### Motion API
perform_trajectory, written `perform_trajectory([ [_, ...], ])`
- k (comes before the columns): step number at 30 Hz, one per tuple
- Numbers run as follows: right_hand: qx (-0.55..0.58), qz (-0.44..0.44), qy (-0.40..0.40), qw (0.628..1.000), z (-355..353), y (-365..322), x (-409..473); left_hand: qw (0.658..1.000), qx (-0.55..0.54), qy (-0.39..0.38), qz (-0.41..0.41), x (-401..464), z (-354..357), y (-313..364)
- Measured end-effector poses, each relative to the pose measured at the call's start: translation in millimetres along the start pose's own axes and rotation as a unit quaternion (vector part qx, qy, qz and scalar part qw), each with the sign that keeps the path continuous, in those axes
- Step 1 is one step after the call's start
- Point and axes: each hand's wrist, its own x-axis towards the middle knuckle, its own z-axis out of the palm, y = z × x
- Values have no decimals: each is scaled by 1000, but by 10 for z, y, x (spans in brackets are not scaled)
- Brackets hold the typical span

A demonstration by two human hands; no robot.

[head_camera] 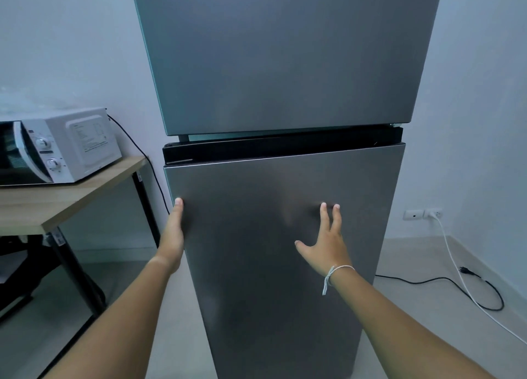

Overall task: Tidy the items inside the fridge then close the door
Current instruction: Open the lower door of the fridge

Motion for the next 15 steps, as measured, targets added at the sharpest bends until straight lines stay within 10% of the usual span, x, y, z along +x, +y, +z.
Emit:
perform_trajectory([
  [15, 135, 60, -84, 986, -231, -430, -756, 991, 113, 37, 67, -1344, -94, -203],
])
